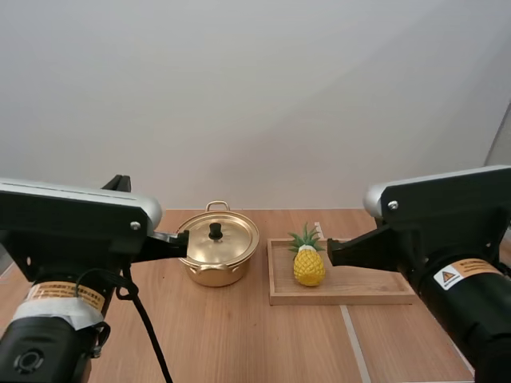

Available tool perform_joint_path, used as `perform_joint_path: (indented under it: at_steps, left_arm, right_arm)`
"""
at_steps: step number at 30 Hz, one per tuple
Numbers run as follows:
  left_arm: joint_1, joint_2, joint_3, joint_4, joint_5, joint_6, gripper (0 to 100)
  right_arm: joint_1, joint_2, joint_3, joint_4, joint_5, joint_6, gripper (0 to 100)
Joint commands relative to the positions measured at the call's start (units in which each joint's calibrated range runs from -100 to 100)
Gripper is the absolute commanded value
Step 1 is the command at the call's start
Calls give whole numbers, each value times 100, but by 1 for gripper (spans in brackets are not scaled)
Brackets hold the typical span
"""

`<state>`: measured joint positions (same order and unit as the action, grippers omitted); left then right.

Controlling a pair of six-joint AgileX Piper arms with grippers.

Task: Open the pot, put the grape inside, and close it

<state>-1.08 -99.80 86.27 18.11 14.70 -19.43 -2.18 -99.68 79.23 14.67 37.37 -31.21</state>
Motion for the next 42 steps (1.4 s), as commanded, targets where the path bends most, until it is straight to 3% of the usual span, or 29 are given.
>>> perform_joint_path:
  at_steps: [1,11,19,42]
  left_arm:
    - [12,-20,339,75,-118,151,0]
    - [12,-20,1074,64,1107,-148,0]
    - [12,-20,1373,39,1616,-899,0]
    - [12,-20,1373,9,1719,-888,0]
  right_arm:
    - [-20,-32,508,-84,-470,-45,0]
    - [-20,-32,1632,-173,-384,-45,0]
    - [-20,-32,1664,-173,105,-13,0]
    - [-20,-32,1774,-128,26,-13,0]
